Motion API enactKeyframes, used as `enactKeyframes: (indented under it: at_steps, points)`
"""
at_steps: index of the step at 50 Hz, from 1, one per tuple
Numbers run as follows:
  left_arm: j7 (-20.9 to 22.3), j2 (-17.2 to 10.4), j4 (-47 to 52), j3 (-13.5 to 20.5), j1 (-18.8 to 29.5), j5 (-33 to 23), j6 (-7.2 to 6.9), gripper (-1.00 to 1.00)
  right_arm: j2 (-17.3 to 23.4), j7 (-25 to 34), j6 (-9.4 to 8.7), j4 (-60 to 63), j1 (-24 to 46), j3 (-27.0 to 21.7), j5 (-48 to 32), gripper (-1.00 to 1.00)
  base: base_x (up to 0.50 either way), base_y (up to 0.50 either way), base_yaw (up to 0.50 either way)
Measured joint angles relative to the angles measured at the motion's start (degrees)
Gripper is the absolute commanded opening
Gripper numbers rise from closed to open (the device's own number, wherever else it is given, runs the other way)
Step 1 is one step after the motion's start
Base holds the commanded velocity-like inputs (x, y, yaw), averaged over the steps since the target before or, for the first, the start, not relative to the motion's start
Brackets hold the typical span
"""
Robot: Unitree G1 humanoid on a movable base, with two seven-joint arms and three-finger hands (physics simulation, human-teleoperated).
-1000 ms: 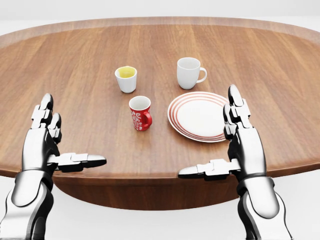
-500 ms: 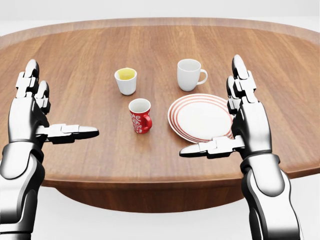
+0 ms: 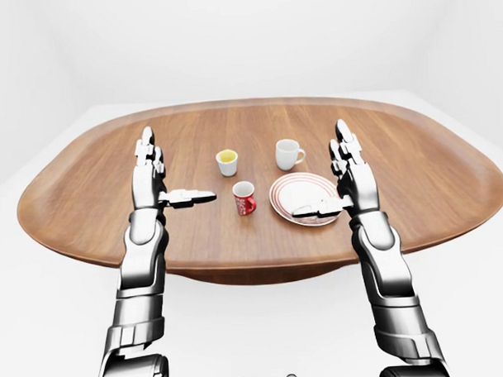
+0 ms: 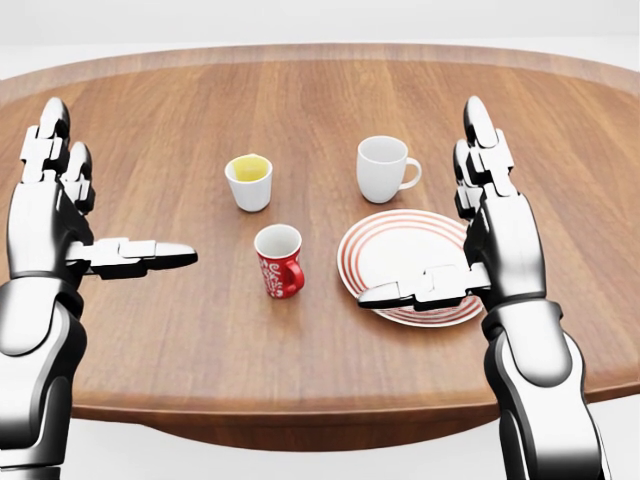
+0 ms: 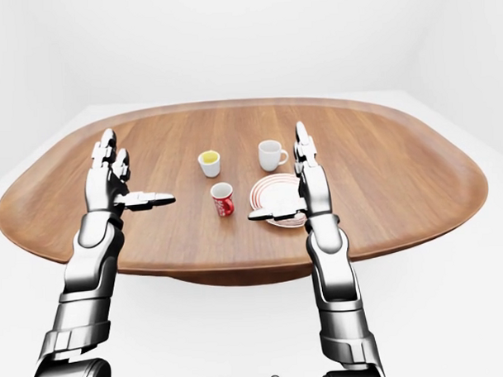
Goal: Pick up the red mug and put it on the plate
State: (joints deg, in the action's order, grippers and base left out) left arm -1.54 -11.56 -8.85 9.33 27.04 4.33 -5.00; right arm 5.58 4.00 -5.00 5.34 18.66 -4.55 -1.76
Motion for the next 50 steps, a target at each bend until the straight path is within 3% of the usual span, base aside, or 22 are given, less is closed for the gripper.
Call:
enactKeyframes:
  at_steps: [50]
  points:
    - [-0.4, -0.4, 0.4, 0.5, 0.3, 0.9, 0.00, 1.00, -0.5, 1.1, 0.00, 2.5, -0.9, 0.6, -1.3, 1.00, 0.23, 0.00, 0.00]
